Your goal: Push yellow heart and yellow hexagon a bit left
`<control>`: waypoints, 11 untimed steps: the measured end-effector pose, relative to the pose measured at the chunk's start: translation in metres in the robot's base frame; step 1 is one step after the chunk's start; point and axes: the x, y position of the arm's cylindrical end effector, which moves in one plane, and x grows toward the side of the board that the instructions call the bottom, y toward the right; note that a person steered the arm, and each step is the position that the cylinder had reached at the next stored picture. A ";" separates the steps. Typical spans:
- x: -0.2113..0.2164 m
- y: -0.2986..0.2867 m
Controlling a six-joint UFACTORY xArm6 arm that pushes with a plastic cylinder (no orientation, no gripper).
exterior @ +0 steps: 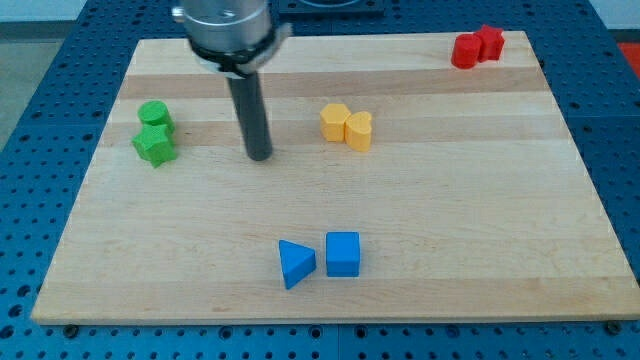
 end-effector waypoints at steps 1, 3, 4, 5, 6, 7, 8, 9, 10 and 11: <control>0.018 0.052; 0.000 0.181; -0.025 0.212; -0.035 0.212; -0.035 0.198; -0.033 0.176; -0.017 0.159; -0.002 0.144; -0.006 0.145; -0.025 0.144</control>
